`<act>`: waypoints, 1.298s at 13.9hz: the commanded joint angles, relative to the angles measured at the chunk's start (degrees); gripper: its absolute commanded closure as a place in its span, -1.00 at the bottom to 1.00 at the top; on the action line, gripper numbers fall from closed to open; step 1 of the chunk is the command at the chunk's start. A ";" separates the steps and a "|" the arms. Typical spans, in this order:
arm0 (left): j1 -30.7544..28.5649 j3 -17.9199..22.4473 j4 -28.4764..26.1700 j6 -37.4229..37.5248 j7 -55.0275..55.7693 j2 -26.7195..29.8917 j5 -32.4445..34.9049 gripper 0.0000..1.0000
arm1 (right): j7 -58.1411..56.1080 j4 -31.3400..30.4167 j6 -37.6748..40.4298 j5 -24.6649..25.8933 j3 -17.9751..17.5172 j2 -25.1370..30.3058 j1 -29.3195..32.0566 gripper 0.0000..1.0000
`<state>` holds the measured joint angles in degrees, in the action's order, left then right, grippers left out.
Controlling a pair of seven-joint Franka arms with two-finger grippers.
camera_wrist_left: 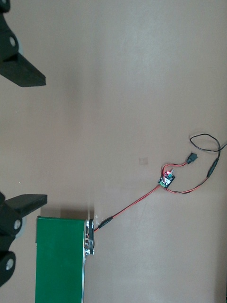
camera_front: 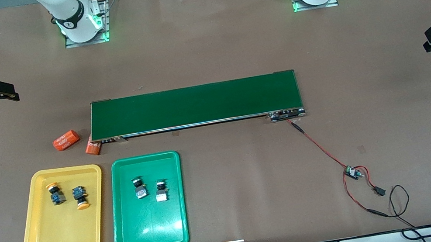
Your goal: Sort buttons by color to trays
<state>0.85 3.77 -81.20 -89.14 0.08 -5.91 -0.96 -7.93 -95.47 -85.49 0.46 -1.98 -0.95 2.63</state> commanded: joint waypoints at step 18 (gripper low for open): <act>-0.59 0.18 -0.10 -0.07 0.01 0.38 -0.63 -1.00 | 7.85 -2.44 -1.78 0.51 1.01 1.66 0.18 -1.00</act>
<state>0.55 4.15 -81.23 -89.18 0.08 -5.92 -0.96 -0.02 -96.88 -86.65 1.60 -1.47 -0.16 2.64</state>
